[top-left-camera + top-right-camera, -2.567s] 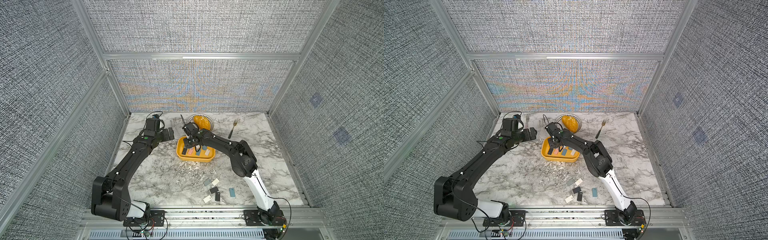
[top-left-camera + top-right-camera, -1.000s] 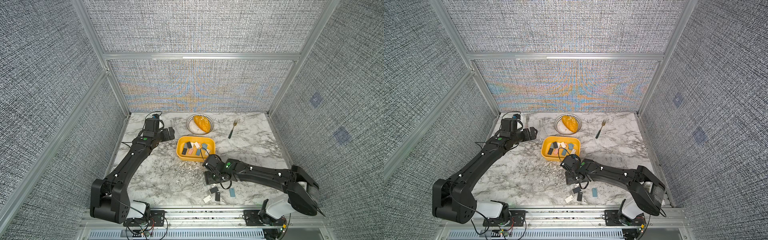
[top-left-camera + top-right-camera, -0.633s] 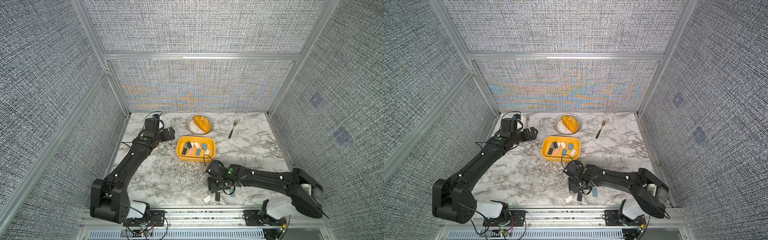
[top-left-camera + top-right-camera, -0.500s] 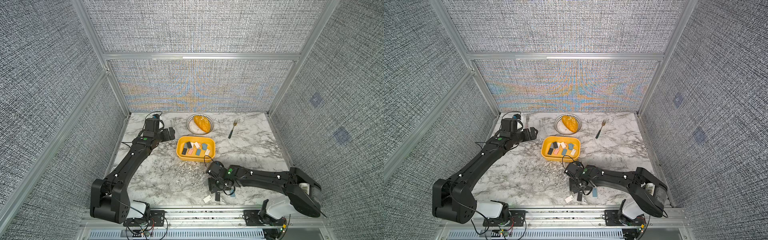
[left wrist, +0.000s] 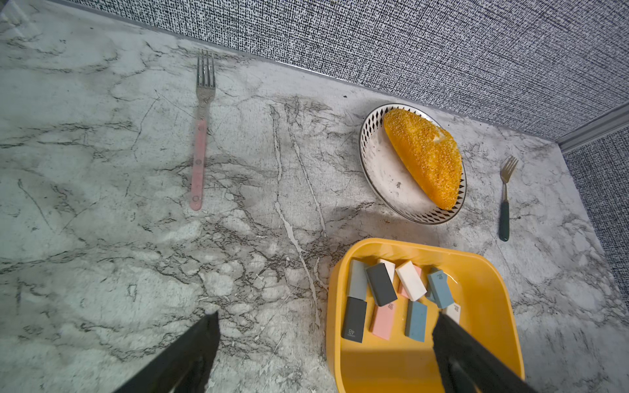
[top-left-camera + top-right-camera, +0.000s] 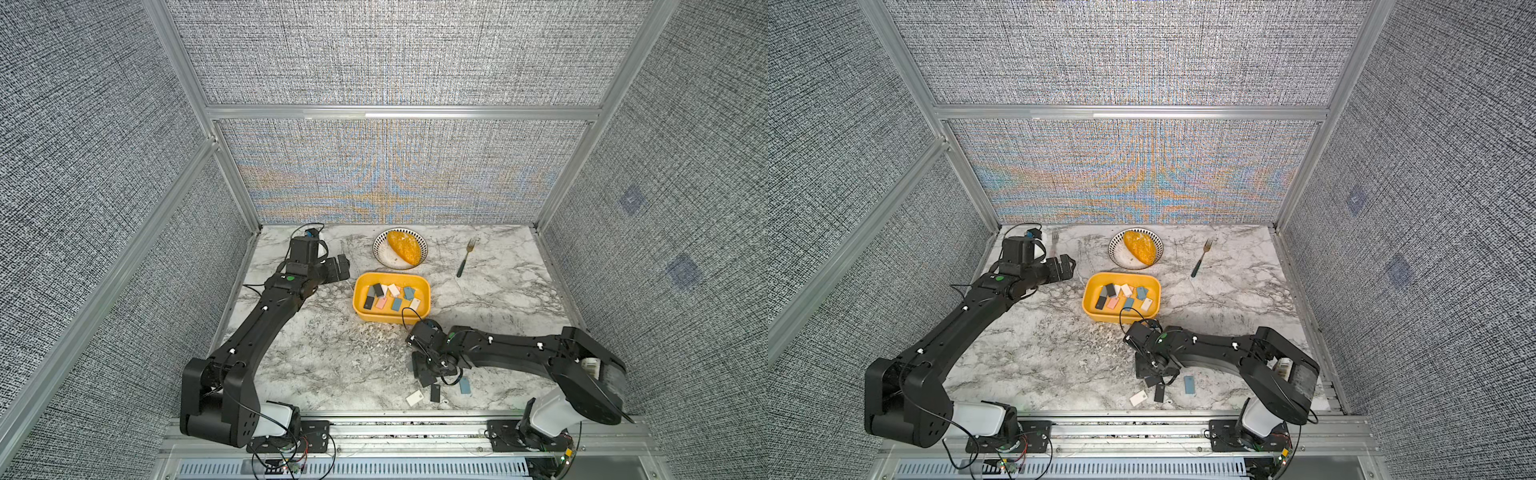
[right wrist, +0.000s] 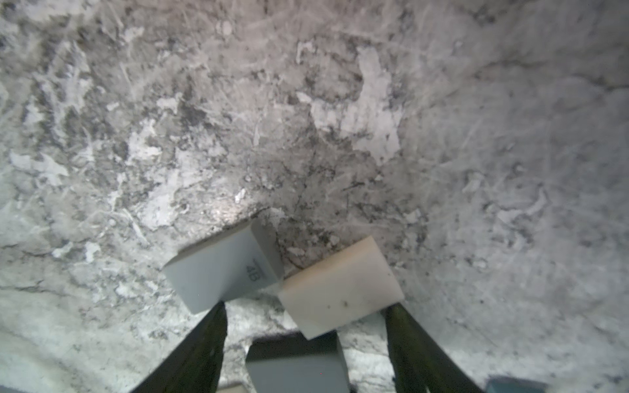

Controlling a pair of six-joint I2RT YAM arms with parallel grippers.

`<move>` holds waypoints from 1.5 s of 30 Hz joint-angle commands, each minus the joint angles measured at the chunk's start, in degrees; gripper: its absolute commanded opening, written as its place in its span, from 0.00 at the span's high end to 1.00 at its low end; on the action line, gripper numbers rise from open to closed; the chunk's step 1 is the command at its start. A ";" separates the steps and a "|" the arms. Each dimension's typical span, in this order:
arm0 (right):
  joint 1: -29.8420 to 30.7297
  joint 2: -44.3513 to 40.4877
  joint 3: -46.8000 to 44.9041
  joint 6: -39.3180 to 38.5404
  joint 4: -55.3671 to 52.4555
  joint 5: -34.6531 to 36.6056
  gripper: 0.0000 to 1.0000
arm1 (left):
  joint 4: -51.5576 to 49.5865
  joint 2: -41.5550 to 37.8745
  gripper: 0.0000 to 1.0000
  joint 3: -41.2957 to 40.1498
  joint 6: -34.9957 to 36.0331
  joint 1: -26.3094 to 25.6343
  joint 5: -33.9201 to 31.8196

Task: Put the eraser in the storage box
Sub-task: Pick up the eraser from the center of the board.

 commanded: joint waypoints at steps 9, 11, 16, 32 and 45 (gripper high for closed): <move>-0.22 3.57 2.54 -3.45 0.53 2.93 0.27 | 1.17 0.23 0.00 -0.10 0.03 0.03 -0.29; -0.16 4.07 2.91 -3.86 0.55 3.20 0.27 | 1.16 0.22 0.00 -0.10 0.03 0.07 -0.37; -0.16 5.56 3.97 -5.22 1.32 3.32 0.27 | 1.08 0.33 0.00 -0.01 0.03 0.08 -0.42; -0.12 8.61 7.62 -8.53 2.76 4.01 0.27 | 0.91 0.26 0.00 0.07 0.11 0.09 -0.55; -0.24 8.16 7.94 -9.41 3.07 4.74 0.27 | 0.92 0.57 0.00 0.34 0.13 0.08 -0.11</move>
